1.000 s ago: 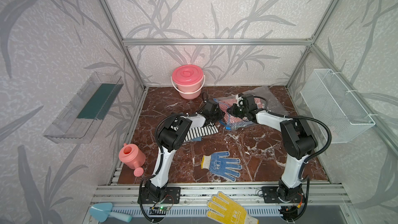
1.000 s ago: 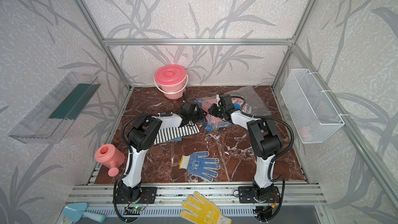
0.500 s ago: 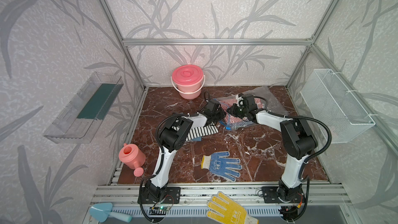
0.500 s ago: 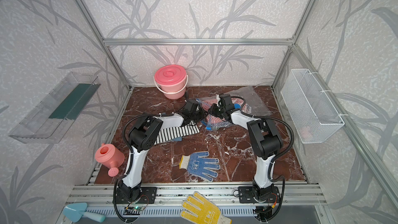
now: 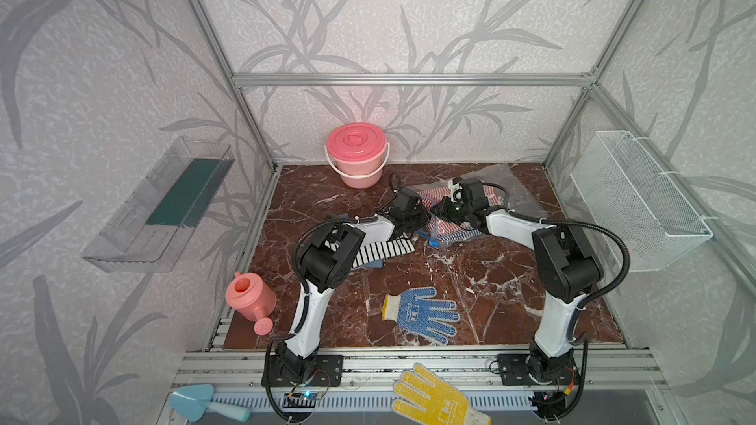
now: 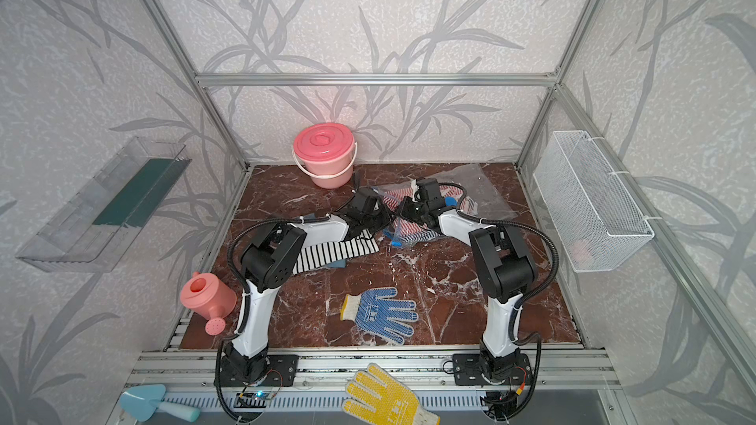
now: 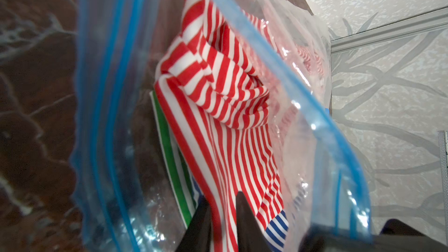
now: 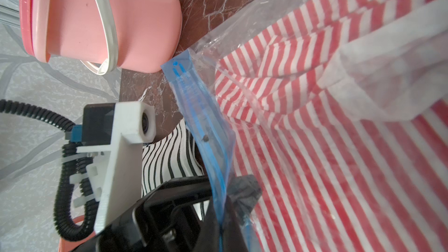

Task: Take the tank top out of the vacuum bag
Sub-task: Take out the tank top from the vacuum bag.

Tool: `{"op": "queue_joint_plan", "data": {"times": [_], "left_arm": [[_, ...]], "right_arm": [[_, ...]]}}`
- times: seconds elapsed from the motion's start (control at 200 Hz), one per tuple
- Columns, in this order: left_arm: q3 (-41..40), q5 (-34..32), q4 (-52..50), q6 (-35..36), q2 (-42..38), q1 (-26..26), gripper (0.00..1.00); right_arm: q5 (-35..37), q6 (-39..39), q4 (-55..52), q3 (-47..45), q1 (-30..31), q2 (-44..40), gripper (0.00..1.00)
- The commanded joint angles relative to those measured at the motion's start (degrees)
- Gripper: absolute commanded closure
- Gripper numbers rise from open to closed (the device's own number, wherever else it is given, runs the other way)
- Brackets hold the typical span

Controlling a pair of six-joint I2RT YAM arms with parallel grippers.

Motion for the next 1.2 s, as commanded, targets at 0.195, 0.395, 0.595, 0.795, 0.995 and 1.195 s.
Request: {"op": "queue_joint_plan", "data": {"times": [0.195,0.395,0.595,0.795,0.995,1.195], "left_arm": [[-1.84,-1.32,0.57,0.73,-3.83,-0.52,0.79],[0.36,-0.94,-0.93,0.37,-1.58,-0.48,0.79],[2.41,-1.35,-3.06,1.02,0.0,-0.51,0.78],[4.08,-0.65,-4.7,0.53,1.36,-0.47,0.78],[3.91,-0.83,-5.21,0.19,1.21,-0.6,0.77],[3.55,-1.53,-5.68,0.23,1.42,-0.6,0.77]], "right_arm": [[-1.6,0.61,2.2,-0.06,-0.25,0.44,1.0],[-1.52,0.61,2.12,-0.06,-0.34,0.39,1.0],[-1.64,0.87,2.12,0.02,-0.34,0.44,1.0],[-1.61,1.18,2.12,-0.06,-0.6,0.44,1.0],[-1.61,1.31,2.2,-0.36,-0.69,0.17,1.0],[-1.65,1.36,2.28,-0.33,-0.78,0.26,1.0]]}}
